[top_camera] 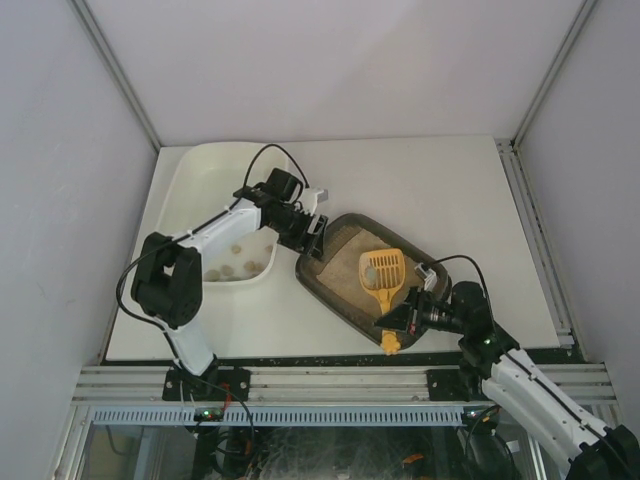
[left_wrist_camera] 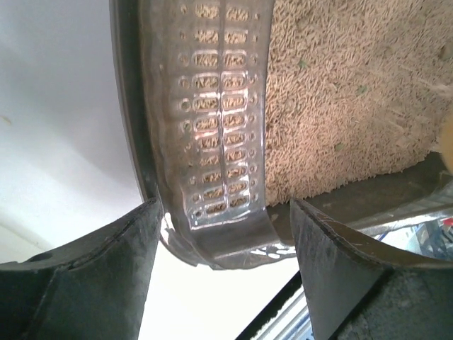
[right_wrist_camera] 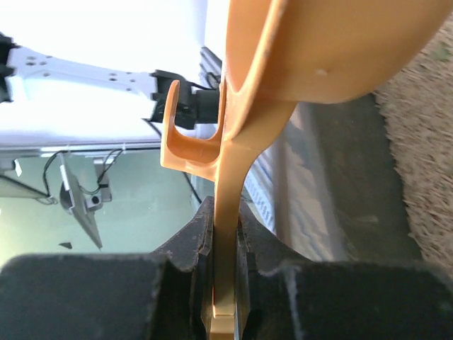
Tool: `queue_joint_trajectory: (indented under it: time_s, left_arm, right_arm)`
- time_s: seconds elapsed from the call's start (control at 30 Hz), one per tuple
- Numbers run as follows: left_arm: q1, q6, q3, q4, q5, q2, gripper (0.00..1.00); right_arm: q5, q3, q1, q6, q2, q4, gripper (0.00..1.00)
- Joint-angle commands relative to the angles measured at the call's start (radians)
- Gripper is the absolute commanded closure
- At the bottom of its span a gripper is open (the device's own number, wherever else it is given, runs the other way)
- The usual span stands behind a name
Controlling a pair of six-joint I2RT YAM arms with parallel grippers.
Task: Clean the litter box
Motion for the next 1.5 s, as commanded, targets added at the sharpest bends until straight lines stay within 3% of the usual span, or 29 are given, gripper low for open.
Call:
queue_joint_trajectory:
  time_s: [0.0,0.1,0.2,0.33,0.43,0.53,0.63,0.77,0.87,1.0,1.07,1.2,1.3,1.4,1.47]
  left_arm:
    - [-0.002,0.075,0.017,-0.118,-0.028,-0.039,0.23]
    - [-0.003,0.081,0.007,-0.128,-0.024,-0.049,0.23]
    - [-0.003,0.087,0.009,-0.138,-0.029,-0.062,0.23]
    - [-0.002,0.097,0.027,-0.157,-0.047,-0.073,0.23]
    - [-0.002,0.106,0.039,-0.17,-0.066,-0.076,0.24]
    - [-0.003,0.118,0.047,-0.183,-0.07,-0.074,0.24]
    - [-0.003,0.123,0.054,-0.193,-0.074,-0.069,0.24]
    - [-0.004,0.127,0.055,-0.196,-0.07,-0.07,0.24]
    - [-0.004,0.124,0.054,-0.197,-0.087,-0.073,0.23]
    - [-0.004,0.12,0.052,-0.19,-0.1,-0.068,0.23]
    - [-0.004,0.118,0.054,-0.192,-0.09,-0.066,0.23]
    - [-0.004,0.122,0.054,-0.191,-0.088,-0.066,0.23]
    - [-0.004,0.119,0.053,-0.19,-0.084,-0.067,0.23]
    - [-0.004,0.114,0.051,-0.182,-0.079,-0.066,0.23]
    - [-0.004,0.11,0.053,-0.176,-0.079,-0.064,0.23]
  right_arm:
    - [-0.024,-0.013,0.011,0.136,-0.077,0.281,1.0]
    - [0.027,-0.052,0.003,0.173,-0.106,0.258,1.0]
    - [0.063,-0.051,0.083,0.184,-0.073,0.265,1.0]
    - [0.093,-0.065,0.02,0.173,-0.12,0.139,1.0]
    - [0.146,-0.049,0.116,0.199,-0.127,0.137,1.0]
    - [0.135,-0.044,0.049,0.169,-0.163,0.042,1.0]
    - [0.129,-0.047,0.067,0.175,-0.167,0.043,1.0]
    - [0.09,-0.072,-0.03,0.186,-0.192,0.029,1.0]
    - [0.15,-0.029,0.076,0.163,-0.167,0.011,1.0]
    - [0.117,-0.04,-0.009,0.162,-0.172,0.02,1.0]
    - [0.149,-0.021,0.063,0.162,-0.161,0.029,1.0]
    - [0.075,-0.034,-0.069,0.156,-0.202,-0.008,1.0]
    - [0.086,0.001,-0.02,0.149,-0.212,-0.04,1.0]
    - [0.03,0.018,-0.135,0.098,-0.232,-0.129,1.0]
    - [0.075,0.032,-0.087,0.104,-0.236,-0.12,1.0]
